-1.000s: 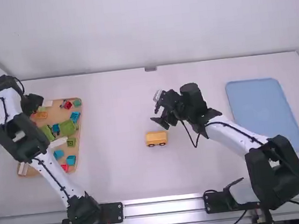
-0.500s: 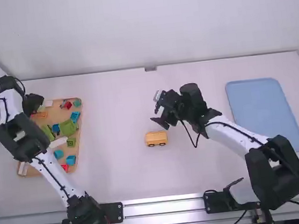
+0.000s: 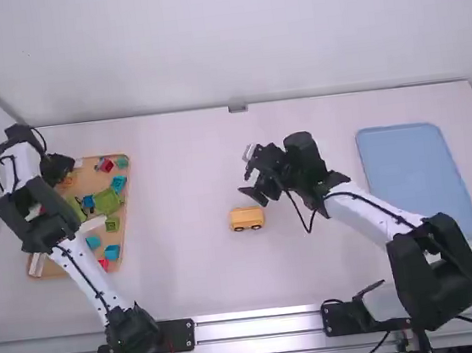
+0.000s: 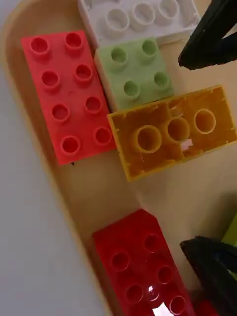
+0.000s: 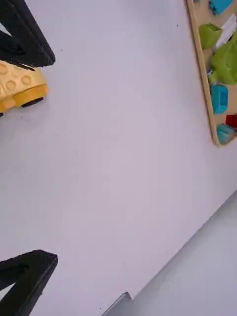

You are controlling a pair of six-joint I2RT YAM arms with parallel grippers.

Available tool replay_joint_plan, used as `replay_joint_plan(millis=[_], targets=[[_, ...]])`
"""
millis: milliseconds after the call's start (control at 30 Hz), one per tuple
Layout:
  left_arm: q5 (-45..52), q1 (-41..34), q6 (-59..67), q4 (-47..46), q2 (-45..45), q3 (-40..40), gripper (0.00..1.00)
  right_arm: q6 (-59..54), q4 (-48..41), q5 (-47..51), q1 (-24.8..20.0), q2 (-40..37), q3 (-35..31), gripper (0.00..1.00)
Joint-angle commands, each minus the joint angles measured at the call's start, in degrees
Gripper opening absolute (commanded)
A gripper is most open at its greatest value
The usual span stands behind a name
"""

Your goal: Assemble lego blocks to make yellow taxi

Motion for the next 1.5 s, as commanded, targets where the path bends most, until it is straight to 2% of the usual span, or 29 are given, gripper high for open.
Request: replay_joint_plan(millis=[0, 200, 367, 667, 733, 800, 867, 933, 1000, 1033, 1167, 1267, 1467], targets=[[0.02, -0.44, 0.13, 0.09, 0.98, -0.83, 0.86, 0.33, 0.07, -0.33, -0.11, 0.28, 0.48, 0.99], [0.02, -0.42, 0.17, 2.71, 0.98, -3.54, 0.82, 0.31, -0.42, -0.35, -0.11, 0.28, 0.48, 0.98], [0.0, -0.44, -0.07, 2.95, 0.98, -3.69, 0.65, 0.33, -0.39, -0.28, -0.09, 0.28, 0.48, 0.99], [-1.31, -0.44, -1.09, 2.93, 0.98, -3.69, 0.42, 0.33, -0.44, -0.33, -0.11, 0.28, 0.48, 0.98], [-1.33, -0.44, -1.14, 2.97, 0.96, -3.69, 0.32, 0.33, -0.42, -0.31, -0.11, 0.28, 0.48, 0.99], [-1.31, -0.44, -1.84, 2.71, 0.96, -3.69, 0.32, 0.33, -0.48, -0.35, -0.09, 0.28, 0.48, 0.99], [-1.29, -0.44, -1.95, 2.45, 0.96, -3.69, 0.39, 0.33, -0.7, -0.33, -0.11, 0.28, 0.48, 0.99], [-1.31, -0.44, -1.97, 2.25, 0.98, -3.69, 0.41, 0.33, -0.81, -0.31, -0.11, 0.28, 0.48, 0.98], [-1.29, -0.42, -1.97, 1.84, 0.96, -3.69, 0.53, 0.33, -0.85, -0.33, -0.11, 0.28, 0.48, 0.98], [-1.31, -0.42, -1.97, 1.79, 0.98, -3.69, 0.54, 0.35, -0.85, -0.33, -0.11, 0.28, 0.48, 0.98], [-1.31, -0.42, -1.95, 1.79, 0.98, -3.69, 0.48, 1.36, -0.79, -0.28, -0.11, 0.28, 0.48, 0.98], [-1.27, -0.44, -1.95, 1.7, 0.98, -3.69, 0.36, 1.79, -0.83, -0.33, -0.11, 0.28, 0.48, 0.99], [2.16, -0.17, 0.63, 0.63, 0.72, -1.66, 0.28, 1.75, -0.59, -0.31, -0.11, 0.28, 0.48, 0.98]])
